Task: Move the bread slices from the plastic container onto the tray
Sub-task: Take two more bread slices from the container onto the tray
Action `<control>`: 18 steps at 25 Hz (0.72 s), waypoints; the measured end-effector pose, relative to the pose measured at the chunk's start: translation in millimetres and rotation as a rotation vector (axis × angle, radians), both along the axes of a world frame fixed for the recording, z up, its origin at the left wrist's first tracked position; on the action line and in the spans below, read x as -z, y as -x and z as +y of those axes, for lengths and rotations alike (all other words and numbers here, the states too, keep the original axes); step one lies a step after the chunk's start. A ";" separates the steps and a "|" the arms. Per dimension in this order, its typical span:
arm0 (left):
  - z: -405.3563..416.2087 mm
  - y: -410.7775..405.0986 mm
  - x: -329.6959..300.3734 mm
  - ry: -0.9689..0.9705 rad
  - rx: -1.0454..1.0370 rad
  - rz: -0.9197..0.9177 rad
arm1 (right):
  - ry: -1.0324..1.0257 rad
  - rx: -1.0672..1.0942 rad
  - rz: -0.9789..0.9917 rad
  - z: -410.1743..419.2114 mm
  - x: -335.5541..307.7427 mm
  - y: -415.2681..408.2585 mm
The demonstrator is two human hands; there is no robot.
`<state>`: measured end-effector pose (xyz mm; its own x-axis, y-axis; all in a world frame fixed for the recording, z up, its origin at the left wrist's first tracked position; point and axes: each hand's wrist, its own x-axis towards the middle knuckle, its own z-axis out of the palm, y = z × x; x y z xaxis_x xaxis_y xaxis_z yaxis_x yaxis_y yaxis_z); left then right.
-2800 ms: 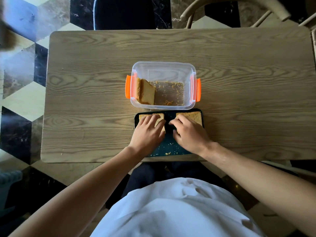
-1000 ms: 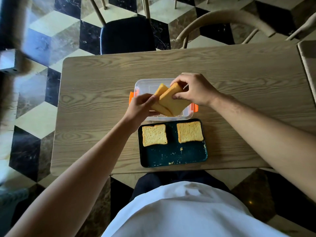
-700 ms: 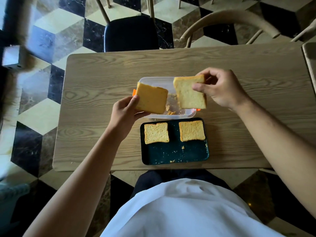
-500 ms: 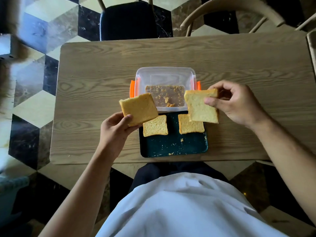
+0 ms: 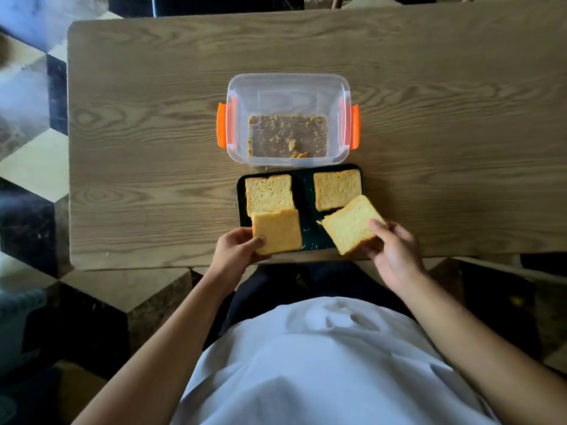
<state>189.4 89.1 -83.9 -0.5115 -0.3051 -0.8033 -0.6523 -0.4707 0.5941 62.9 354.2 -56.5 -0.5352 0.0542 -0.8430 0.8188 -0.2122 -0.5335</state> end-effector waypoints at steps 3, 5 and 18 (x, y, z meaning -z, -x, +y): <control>4.4 9.8 10.2 0.062 0.045 -0.088 | 0.006 0.151 -0.146 -8.1 13.1 -8.9; 5.1 13.1 12.5 0.070 0.038 -0.137 | 0.013 0.190 -0.199 -15.1 15.8 -11.0; 8.8 20.2 3.7 -0.038 -0.153 -0.229 | -0.043 0.139 -0.194 -20.7 28.7 -8.4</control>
